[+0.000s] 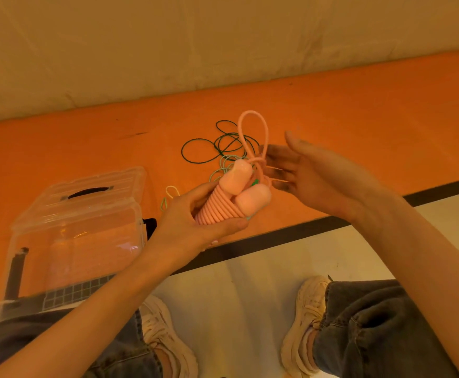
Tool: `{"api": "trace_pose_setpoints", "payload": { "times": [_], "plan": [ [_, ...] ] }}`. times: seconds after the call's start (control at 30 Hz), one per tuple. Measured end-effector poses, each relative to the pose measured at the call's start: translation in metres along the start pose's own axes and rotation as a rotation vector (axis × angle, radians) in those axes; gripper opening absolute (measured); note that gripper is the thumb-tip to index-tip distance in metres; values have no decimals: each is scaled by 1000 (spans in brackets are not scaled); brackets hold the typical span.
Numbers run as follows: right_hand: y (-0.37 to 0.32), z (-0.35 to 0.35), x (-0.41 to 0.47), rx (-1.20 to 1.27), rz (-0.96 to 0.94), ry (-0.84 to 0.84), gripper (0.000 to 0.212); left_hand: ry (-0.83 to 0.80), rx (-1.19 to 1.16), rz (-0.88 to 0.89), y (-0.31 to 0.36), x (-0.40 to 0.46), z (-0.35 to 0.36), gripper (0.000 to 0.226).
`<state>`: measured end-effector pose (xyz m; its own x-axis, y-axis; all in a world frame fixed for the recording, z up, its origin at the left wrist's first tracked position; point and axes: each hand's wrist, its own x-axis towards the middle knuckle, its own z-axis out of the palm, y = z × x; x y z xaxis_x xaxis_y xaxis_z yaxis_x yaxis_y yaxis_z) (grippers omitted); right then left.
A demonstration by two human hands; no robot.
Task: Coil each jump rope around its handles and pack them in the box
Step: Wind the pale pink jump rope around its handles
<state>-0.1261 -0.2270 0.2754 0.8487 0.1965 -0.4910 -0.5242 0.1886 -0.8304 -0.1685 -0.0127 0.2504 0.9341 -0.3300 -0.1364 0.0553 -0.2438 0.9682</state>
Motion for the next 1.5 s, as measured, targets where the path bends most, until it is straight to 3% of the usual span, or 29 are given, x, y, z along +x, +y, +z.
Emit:
{"api": "trace_pose_setpoints", "payload": {
  "times": [0.2,0.33,0.5,0.57,0.67,0.87,1.07,1.27,1.5],
  "plan": [
    [11,7,4,-32,-176,-52,15,-24,-24,-24,8,-16,5,53],
    [11,11,3,-58,-202,-37,16,6,-57,-56,8,-29,7,52],
    [9,15,-10,-339,-94,-238,30,47,-75,-109,-3,-49,12,51],
    [13,20,-13,-399,-152,-182,24,76,-94,-115,-7,-57,16,55],
    [19,26,-12,-271,-226,-49,20,180,-77,-103,-13,-68,25,69],
    [31,38,-12,-136,-369,173,4,277,-140,-124,-25,-83,39,69],
    [43,43,-10,-66,-163,130,8,288,-323,-194,-34,-91,45,62],
    [64,61,-12,-38,-26,-27,47,357,-472,-282,-56,-100,46,58],
    [128,75,-32,-152,85,74,49,429,-552,-293,-88,-106,37,41]
  ]
}}
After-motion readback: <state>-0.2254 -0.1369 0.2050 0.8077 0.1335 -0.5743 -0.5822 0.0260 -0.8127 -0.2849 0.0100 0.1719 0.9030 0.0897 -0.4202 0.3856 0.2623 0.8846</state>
